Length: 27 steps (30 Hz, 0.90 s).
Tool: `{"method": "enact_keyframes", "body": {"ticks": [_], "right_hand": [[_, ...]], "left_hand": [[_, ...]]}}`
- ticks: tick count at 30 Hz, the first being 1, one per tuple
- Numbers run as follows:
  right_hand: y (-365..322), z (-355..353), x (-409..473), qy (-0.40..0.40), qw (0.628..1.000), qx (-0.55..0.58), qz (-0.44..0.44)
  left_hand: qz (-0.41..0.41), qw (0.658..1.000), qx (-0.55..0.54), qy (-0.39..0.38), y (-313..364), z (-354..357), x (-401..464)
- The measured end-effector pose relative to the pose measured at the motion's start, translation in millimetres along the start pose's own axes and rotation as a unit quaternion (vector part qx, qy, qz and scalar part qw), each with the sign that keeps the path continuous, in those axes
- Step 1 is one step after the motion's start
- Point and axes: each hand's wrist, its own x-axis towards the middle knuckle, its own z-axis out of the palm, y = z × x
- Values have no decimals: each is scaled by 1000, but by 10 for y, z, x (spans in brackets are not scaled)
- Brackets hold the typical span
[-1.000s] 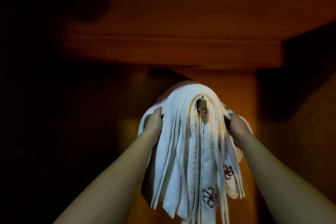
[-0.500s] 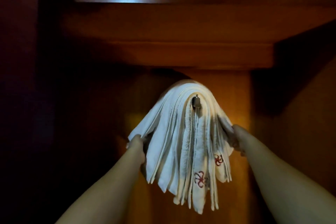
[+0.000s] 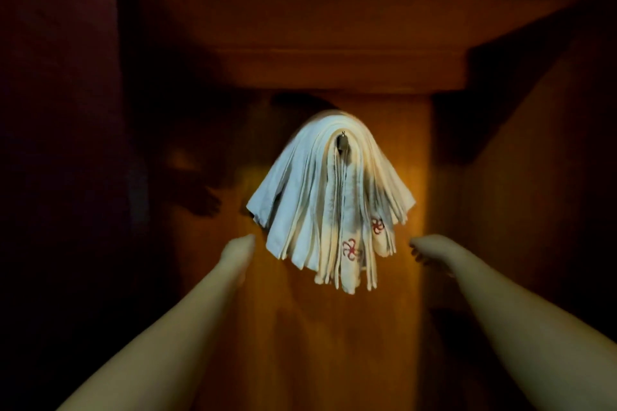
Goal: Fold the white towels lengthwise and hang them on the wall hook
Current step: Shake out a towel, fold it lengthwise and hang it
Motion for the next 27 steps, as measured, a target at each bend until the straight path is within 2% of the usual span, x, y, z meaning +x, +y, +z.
{"method": "enact_keyframes", "body": {"ticks": [4,8,10,18,22,27], "right_hand": [[38,-19,-588,2,993,-76,-93],[324,74,-1248,22,972,-207,-108],[545,149,-1629,25,967,-228,-111],[2052,532,-2906,-31,955,-294,-33],[2731,636,-3563,-42,952,-304,15],[3561,646,-4315,-34,954,-273,121]], "left_hand": [[123,983,133,-36,-34,-43,-282],[173,942,270,-100,-307,35,-728],[190,911,332,-152,-479,105,-979],[217,787,432,-383,-1721,316,-1820],[228,737,444,-456,-2207,557,-2396],[240,675,449,-534,-2711,1041,-3137]]}}
